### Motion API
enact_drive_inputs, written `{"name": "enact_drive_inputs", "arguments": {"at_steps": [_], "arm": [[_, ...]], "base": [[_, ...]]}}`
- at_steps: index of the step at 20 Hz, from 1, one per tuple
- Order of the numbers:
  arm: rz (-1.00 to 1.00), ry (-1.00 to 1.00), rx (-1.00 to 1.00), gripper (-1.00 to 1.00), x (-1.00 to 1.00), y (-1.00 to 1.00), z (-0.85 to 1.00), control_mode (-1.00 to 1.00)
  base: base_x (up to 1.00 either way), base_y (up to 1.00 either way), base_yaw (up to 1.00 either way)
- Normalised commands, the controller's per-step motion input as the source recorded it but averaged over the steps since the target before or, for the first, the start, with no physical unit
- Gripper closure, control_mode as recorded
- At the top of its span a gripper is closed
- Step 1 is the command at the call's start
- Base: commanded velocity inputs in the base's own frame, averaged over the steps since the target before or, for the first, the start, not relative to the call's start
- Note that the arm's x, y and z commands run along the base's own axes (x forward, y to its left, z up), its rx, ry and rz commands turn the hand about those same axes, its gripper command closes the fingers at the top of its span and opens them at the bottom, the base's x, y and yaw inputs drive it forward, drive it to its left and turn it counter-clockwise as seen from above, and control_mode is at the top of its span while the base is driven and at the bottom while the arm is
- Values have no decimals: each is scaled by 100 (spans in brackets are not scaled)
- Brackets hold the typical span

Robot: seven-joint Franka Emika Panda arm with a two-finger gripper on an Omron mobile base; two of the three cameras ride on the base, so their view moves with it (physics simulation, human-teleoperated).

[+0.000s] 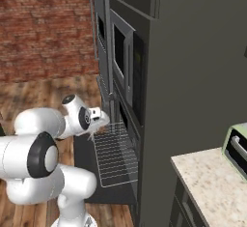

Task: Place the fish on the rack of the oven, and slide the rack back inside. Close the oven door.

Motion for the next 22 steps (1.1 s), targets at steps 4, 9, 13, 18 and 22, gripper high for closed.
{"name": "enact_drive_inputs", "arguments": {"at_steps": [4,9,13,18,22], "arm": [[0,0,-12,100,43,0,-54,-100],[0,0,-12,100,48,0,-53,-100],[0,3,-11,100,62,0,-61,-100],[2,7,-8,100,65,-1,-61,-100],[2,5,-5,100,58,-1,-52,-100]], "base": [[0,0,0],[0,0,0],[0,0,0],[0,0,0],[0,0,0]]}}
